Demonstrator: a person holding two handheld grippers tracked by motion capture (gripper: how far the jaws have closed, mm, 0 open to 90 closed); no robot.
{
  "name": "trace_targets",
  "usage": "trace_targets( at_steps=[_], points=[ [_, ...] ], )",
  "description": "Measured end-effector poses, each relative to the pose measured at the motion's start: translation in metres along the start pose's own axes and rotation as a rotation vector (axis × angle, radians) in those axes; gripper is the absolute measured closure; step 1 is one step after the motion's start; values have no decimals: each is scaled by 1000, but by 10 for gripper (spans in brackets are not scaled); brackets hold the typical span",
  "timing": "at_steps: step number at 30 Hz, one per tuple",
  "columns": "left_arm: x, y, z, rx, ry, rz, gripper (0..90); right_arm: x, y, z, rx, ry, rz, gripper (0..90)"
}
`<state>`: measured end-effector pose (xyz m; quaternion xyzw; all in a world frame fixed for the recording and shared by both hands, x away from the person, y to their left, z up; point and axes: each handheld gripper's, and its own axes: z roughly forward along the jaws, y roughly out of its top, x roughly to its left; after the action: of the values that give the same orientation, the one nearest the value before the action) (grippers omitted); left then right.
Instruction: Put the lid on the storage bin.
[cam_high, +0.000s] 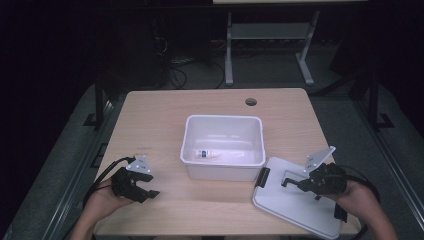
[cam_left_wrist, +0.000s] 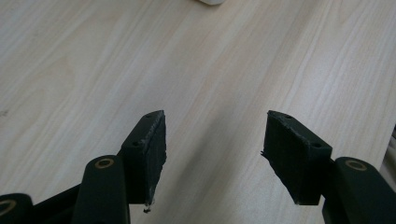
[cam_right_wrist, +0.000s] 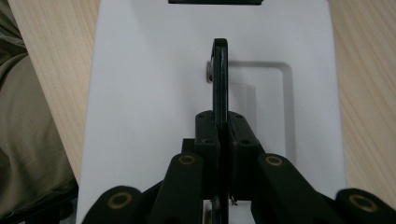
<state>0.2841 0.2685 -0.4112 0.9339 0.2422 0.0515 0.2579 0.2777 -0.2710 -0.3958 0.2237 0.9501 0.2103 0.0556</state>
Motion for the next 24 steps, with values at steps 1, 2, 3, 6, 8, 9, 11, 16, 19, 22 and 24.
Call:
trace_targets(
  at_steps=[1, 2, 3, 6, 8, 9, 11, 16, 19, 22, 24],
  points=[
    [0, -1, 1, -3, -3, -2, 384, 0, 0, 0, -1, 0, 0, 844],
    [0, -2, 2, -5, -5, -3, 384, 0, -1, 0, -3, 1, 1, 844],
    [0, -3, 2, -9, -3, -5, 383, 1, -1, -1, -2, 2, 1, 844],
    [-1, -5, 3, -15, 3, -4, 381, 1, -2, -2, -5, 5, 3, 844],
    [-3, -5, 3, -23, 6, -8, 381, 0, -3, -3, -8, 6, 3, 844],
    [-3, -6, 3, -25, 8, -8, 381, 0, -3, -4, -10, 4, 2, 844],
    [-4, -7, 3, -33, 11, -10, 380, 1, -3, -4, -11, 2, 0, 844],
    [-7, -9, 6, -44, 19, -10, 380, 0, -2, -6, -12, 2, -5, 845],
    [-8, -10, 9, -36, 27, -9, 380, 0, -2, -8, -18, -3, -8, 845],
    [-7, -13, 10, -49, 23, -21, 380, 1, -2, -12, -26, -1, -7, 845],
    [-6, -17, 9, -61, 23, -28, 380, 1, -3, -14, -29, -6, -11, 845]
  ],
)
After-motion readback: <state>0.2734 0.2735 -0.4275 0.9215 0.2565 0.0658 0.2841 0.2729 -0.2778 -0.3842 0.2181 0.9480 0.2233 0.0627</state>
